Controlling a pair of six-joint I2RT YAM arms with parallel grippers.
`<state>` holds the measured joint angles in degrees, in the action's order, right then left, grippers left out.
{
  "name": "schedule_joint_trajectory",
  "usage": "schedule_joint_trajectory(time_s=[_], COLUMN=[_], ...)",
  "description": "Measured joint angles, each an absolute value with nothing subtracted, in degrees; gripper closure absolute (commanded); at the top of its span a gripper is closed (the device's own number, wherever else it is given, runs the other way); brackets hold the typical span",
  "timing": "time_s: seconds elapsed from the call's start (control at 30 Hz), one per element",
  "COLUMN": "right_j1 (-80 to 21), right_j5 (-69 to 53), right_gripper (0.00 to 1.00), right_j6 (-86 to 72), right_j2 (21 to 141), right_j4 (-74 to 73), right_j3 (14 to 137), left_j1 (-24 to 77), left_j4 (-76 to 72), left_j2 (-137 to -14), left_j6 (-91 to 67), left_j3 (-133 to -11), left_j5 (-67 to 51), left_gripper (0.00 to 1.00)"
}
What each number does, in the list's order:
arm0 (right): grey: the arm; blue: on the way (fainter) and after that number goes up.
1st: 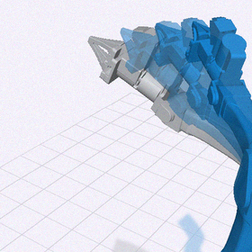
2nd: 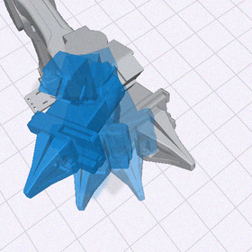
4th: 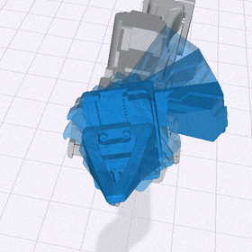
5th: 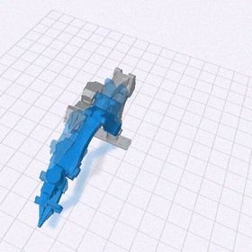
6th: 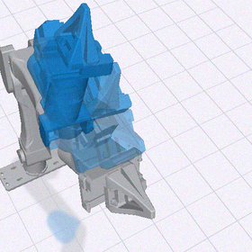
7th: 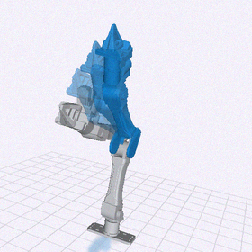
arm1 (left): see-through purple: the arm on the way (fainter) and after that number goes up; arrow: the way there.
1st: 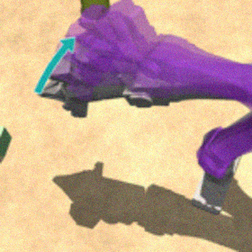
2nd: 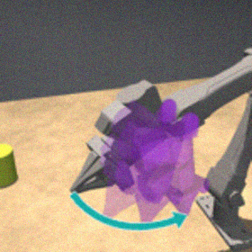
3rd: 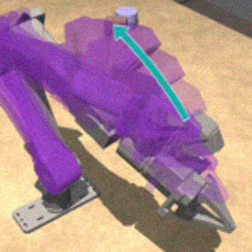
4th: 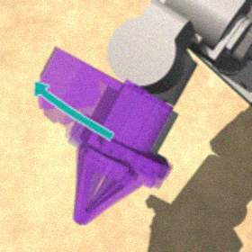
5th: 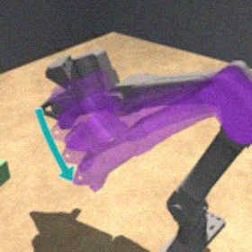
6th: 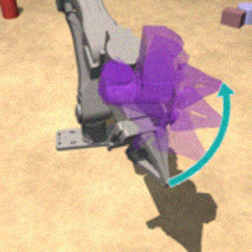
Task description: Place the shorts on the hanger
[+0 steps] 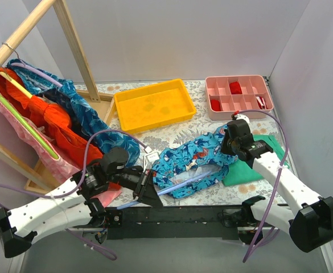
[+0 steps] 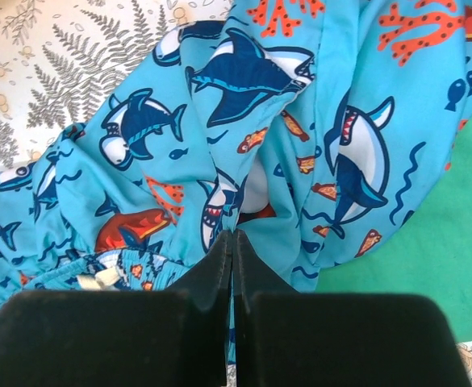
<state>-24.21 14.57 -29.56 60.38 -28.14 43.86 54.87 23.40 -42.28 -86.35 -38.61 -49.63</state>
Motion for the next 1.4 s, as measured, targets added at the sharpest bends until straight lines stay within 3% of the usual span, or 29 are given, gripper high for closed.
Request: schedule_joint_trajectory(time_s=[0.37,0.47,0.5,0.6,0.67,1.1,1.4], right_j1=[-24.1,-24.1,-24.0,-24.0,-24.0,-24.0,-24.6], right_j5=[11.2,10.6,10.3,9.3,9.0,6.4,4.2], right_gripper=[0.99,0.82,0.69,0.51,0.46,0.45,0.36], right_j6=[-29.6,-29.6,-29.6,-29.6,-29.6,-30.7,-30.9], right_j2=[58.3,57.2,56.8,54.3,53.0,37.4,34.5], right_j4=[-29.0,-29.4,-29.6,-30.0,-30.1,-27.7,-25.2], right_j3=[45.8,45.8,45.7,45.3,44.9,30.0,29.1], left_j1=[61.2,61.7,61.7,62.0,62.1,62.1,62.1], left_j4=[10.1,7.9,7.2,5.1,3.6,-2.7,-5.5], left_j2=[-52.8,-52.7,-52.3,-50.6,-49.5,-48.5,-48.5], left_j6=[-82.5,-82.1,-82.0,-82.1,-82.1,-83.0,-83.9], left_j3=[-36.7,-35.6,-35.1,-33.7,-32.8,-29.4,-27.9], left_j5=[-36.8,-33.7,-32.7,-30.7,-29.6,-27.3,-27.3], left_gripper=[1.0,1.0,1.0,1.0,1.0,1.0,1.0])
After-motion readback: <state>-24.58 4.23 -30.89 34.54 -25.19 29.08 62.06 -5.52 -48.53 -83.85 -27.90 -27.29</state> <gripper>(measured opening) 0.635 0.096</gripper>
